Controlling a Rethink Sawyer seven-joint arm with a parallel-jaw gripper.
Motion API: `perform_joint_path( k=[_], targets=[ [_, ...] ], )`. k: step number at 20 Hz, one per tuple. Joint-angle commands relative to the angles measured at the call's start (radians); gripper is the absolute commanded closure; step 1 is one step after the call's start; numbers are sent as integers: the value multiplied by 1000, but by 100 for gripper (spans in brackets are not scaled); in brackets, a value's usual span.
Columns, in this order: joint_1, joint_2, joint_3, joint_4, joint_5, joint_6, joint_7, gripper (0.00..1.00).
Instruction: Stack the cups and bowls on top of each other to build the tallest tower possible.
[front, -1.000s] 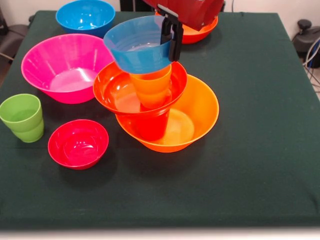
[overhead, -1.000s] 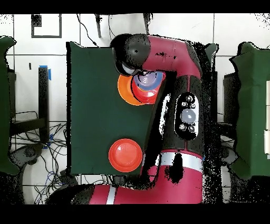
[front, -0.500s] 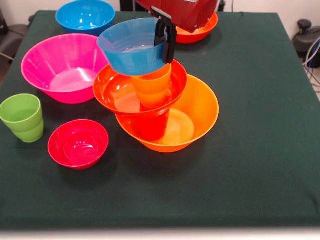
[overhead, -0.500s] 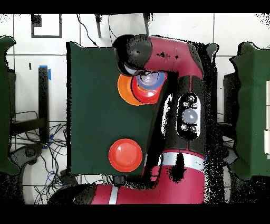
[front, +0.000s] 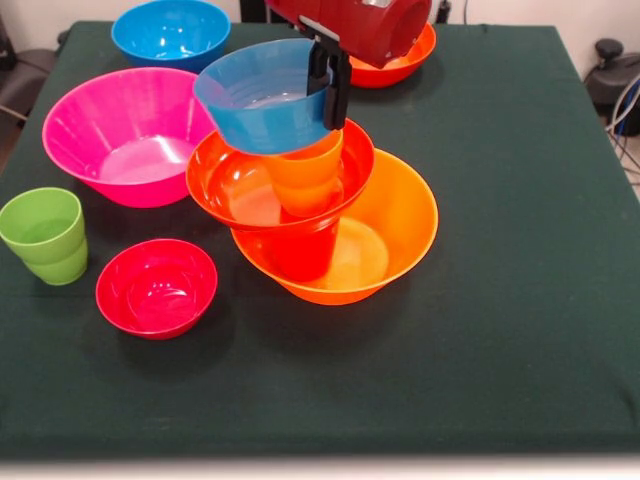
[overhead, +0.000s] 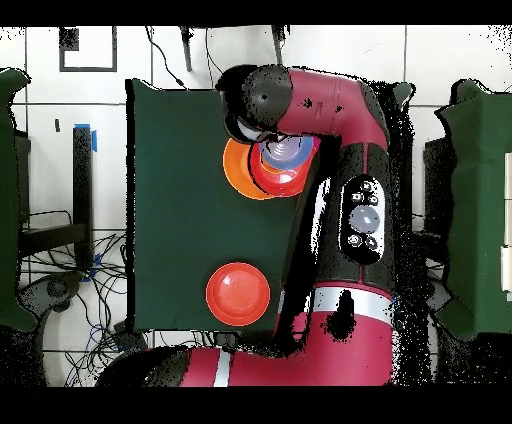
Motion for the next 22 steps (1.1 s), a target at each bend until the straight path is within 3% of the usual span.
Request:
perform_joint_path(
  k=[1, 22],
  targets=[
    [-11, 26, 118, 110, -38, -43, -175, 100],
    [-8, 24, 123, 128, -48, -29, -161, 100]
  ],
)
